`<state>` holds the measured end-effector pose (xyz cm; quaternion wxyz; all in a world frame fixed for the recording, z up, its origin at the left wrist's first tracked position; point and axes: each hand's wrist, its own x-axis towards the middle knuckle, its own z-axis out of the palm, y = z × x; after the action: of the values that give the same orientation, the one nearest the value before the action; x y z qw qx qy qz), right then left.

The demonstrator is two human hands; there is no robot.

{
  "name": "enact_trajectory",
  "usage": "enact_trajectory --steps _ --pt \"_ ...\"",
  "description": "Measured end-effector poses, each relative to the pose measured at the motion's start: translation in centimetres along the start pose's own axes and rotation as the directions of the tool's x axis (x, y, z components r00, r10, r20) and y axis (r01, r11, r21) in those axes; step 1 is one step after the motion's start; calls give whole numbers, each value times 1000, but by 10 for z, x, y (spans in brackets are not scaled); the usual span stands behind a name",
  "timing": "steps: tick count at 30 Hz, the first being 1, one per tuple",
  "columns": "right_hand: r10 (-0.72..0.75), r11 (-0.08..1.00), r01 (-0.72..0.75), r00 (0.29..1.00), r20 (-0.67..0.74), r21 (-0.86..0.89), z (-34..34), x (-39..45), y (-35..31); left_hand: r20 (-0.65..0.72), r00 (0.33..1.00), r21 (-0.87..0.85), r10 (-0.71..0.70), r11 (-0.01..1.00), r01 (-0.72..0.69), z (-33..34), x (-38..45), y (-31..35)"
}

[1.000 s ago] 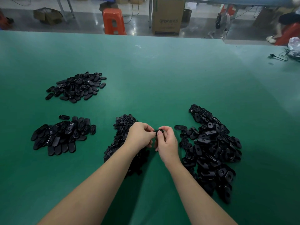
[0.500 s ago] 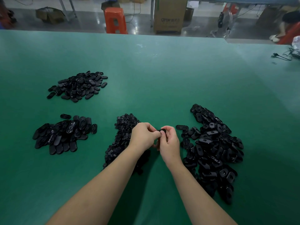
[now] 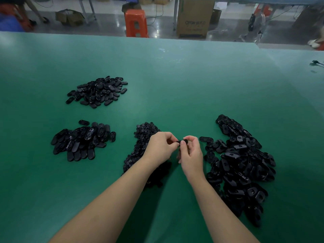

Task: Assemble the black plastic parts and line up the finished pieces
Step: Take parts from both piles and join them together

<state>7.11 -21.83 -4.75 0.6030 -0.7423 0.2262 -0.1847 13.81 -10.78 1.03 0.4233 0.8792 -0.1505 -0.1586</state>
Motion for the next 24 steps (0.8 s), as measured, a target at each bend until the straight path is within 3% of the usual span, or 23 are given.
enact_trajectory --steps 4,11,14,18,22,24 --pt "-8 999 8 1000 4 47 0 -1 -2 -129 984 209 122 973 -94 -23 -7 -13" --pt "-3 1000 4 1000 30 -21 3 -2 -2 -481 846 568 232 817 99 -136 -33 -93" --pt "-9 998 11 999 33 -57 4 -1 -3 -596 790 548 146 793 266 -176 -39 -125" --pt "-9 996 12 999 32 -93 5 -1 -3 -653 757 474 -10 774 420 -198 -38 -154" --pt "-3 993 7 999 32 -120 5 -2 -4 -629 768 412 -121 786 461 -196 -35 -160" --pt "-2 993 6 1000 28 -117 5 -2 -5 -625 773 402 -109 804 438 -194 -35 -161"
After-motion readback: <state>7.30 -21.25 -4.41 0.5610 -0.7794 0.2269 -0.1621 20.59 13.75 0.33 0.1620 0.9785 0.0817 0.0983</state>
